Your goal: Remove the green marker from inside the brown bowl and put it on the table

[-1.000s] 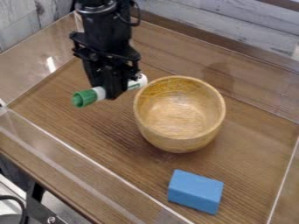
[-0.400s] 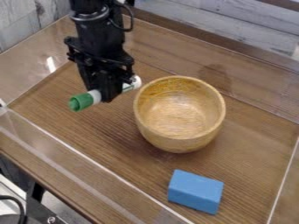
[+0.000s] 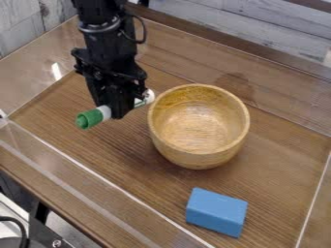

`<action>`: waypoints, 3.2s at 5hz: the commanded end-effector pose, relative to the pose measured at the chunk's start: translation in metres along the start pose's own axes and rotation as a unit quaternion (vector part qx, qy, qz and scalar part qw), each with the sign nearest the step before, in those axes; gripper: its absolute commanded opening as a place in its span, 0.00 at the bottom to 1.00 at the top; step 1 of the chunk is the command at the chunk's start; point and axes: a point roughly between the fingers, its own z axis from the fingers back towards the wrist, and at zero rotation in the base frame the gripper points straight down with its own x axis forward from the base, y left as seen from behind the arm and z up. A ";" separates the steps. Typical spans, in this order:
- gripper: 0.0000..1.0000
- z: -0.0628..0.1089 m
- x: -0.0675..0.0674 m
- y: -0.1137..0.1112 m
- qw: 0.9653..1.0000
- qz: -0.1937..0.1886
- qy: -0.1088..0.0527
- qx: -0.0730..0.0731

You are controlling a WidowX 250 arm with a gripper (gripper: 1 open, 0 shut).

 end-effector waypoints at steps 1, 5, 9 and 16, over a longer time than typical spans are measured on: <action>0.00 0.002 0.005 0.007 1.000 0.007 -0.017 0.010; 0.00 -0.010 0.011 0.019 1.000 0.011 -0.012 0.022; 0.00 -0.015 0.018 0.025 0.999 0.012 0.001 0.033; 1.00 0.017 0.025 0.034 0.999 0.025 -0.009 0.036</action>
